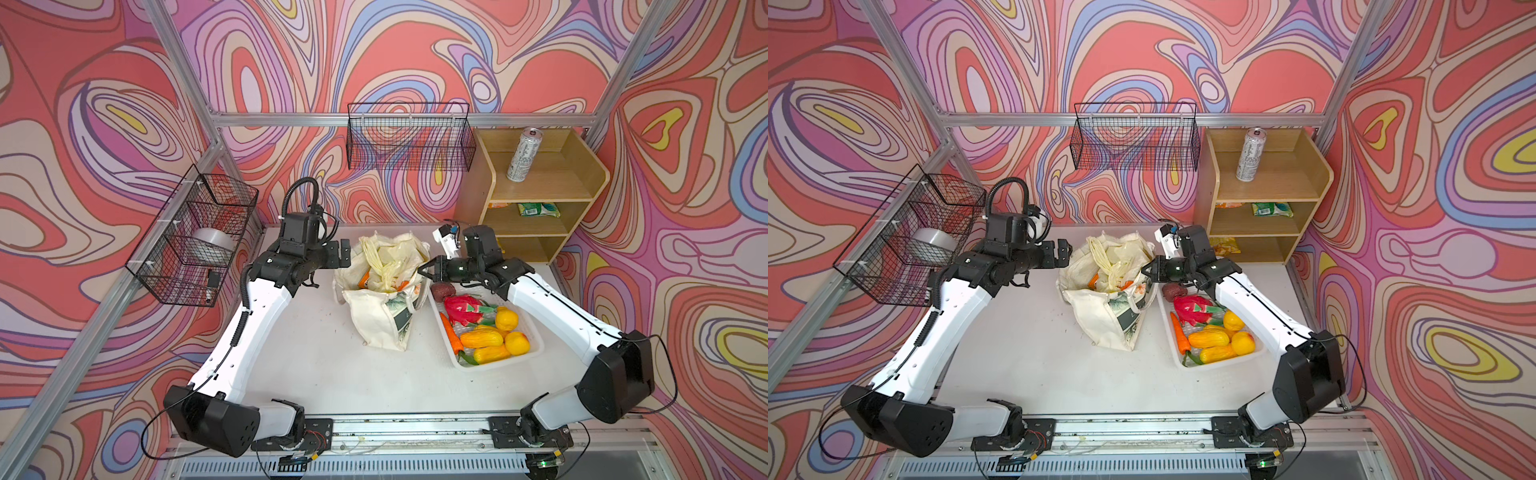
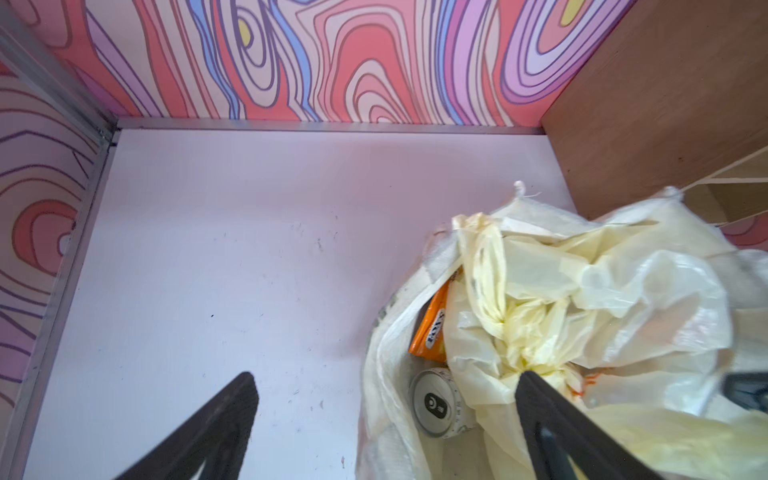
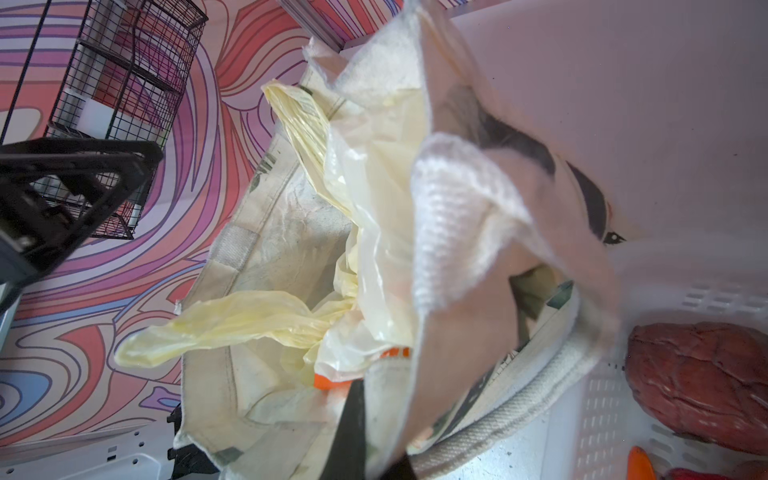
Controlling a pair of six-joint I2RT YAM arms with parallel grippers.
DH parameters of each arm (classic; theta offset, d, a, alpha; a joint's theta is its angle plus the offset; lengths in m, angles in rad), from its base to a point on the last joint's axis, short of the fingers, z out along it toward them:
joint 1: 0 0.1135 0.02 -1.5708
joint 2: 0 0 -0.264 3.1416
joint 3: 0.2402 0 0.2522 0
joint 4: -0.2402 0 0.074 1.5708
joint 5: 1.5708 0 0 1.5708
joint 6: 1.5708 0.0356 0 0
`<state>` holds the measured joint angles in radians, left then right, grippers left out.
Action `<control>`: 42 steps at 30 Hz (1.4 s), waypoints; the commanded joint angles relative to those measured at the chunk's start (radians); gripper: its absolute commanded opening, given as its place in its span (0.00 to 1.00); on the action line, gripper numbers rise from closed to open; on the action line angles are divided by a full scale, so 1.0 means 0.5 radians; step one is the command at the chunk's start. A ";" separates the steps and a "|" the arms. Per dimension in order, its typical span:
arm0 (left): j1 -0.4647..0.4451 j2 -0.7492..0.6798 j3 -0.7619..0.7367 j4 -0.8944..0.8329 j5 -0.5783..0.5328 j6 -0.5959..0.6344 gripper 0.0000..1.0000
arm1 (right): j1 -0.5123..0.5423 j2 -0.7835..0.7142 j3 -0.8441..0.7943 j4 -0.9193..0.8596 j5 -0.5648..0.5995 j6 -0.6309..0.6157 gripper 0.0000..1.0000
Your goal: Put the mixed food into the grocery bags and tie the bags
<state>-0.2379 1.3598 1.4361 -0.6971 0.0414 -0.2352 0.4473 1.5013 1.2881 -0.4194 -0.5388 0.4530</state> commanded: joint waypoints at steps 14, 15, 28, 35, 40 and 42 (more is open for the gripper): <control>-0.030 0.199 -0.024 0.365 0.881 -0.185 0.00 | 0.010 0.233 0.427 -0.065 -0.217 0.041 0.00; -0.069 0.106 -0.022 0.392 0.834 -0.238 0.00 | 0.026 0.261 0.505 -0.061 -0.252 0.078 0.00; -0.440 -0.079 -0.225 0.567 0.432 -0.523 0.00 | 0.138 0.567 0.880 -0.396 -0.058 -0.006 0.00; -0.313 -0.101 -0.492 0.576 0.031 -0.498 0.00 | -0.040 0.492 0.584 -0.346 0.035 0.012 0.00; -0.220 -0.154 -0.509 0.579 0.093 -0.530 0.00 | -0.057 0.393 0.589 -0.352 0.011 0.007 0.00; -0.221 -0.179 -0.486 0.578 0.104 -0.575 0.00 | -0.057 0.367 0.609 -0.337 -0.009 0.026 0.00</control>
<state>-0.3450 1.3136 1.1858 -0.4225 0.1028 -0.4873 0.4194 1.7573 1.5780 -0.6376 -0.5507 0.4648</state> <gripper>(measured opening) 0.060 0.045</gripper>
